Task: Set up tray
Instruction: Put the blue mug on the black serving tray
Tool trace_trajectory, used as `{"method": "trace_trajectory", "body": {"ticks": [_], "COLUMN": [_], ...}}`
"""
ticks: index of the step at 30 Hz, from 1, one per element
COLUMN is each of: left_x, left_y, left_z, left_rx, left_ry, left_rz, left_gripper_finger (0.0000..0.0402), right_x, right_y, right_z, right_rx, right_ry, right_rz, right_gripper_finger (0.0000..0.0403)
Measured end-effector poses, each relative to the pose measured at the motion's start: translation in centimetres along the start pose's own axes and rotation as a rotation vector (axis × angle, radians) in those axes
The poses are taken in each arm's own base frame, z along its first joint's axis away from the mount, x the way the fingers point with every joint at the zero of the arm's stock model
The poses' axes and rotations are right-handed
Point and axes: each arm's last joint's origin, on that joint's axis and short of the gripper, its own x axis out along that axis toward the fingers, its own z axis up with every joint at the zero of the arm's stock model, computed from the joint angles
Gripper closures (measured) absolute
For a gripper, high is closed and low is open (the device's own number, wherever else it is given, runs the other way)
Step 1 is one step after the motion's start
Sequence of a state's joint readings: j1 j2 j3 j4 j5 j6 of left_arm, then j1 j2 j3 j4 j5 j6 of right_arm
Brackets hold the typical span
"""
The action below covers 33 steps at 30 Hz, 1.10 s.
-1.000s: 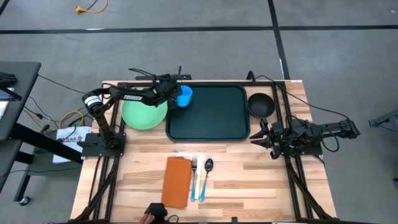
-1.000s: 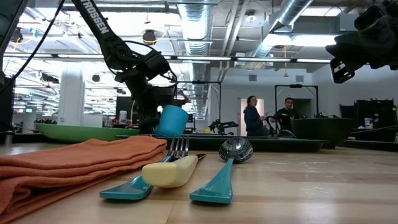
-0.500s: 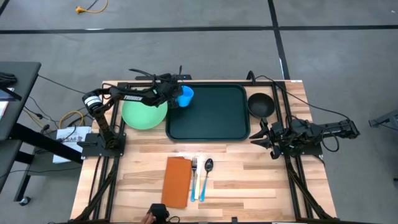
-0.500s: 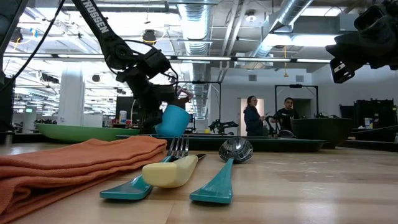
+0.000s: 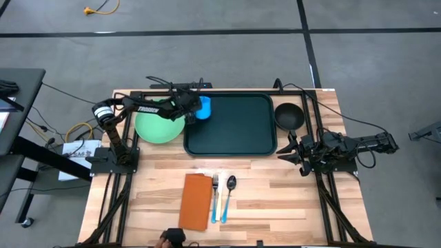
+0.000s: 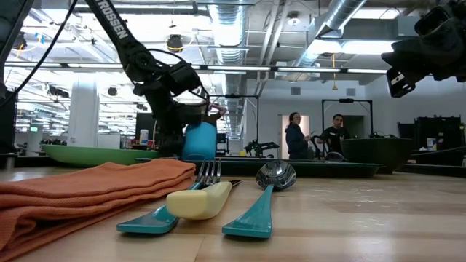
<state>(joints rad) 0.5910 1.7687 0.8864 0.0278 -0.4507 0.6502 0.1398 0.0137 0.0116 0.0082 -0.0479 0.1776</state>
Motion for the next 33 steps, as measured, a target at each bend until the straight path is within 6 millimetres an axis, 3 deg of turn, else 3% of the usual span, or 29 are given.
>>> {"method": "trace_trajectory", "body": {"ticks": [33], "left_x": [-2.6], "left_y": [-3.4], "left_z": [2.5], "left_rx": [0.223], "left_ry": [0.040], "left_rz": [0.146], "left_gripper_finger": [0.0180], "right_x": [0.0], "right_y": [0.0], "right_z": [0.1], "right_rx": [0.008], "right_ry": [-0.007], "right_rz": [0.001], "right_gripper_finger": [0.0321]}}
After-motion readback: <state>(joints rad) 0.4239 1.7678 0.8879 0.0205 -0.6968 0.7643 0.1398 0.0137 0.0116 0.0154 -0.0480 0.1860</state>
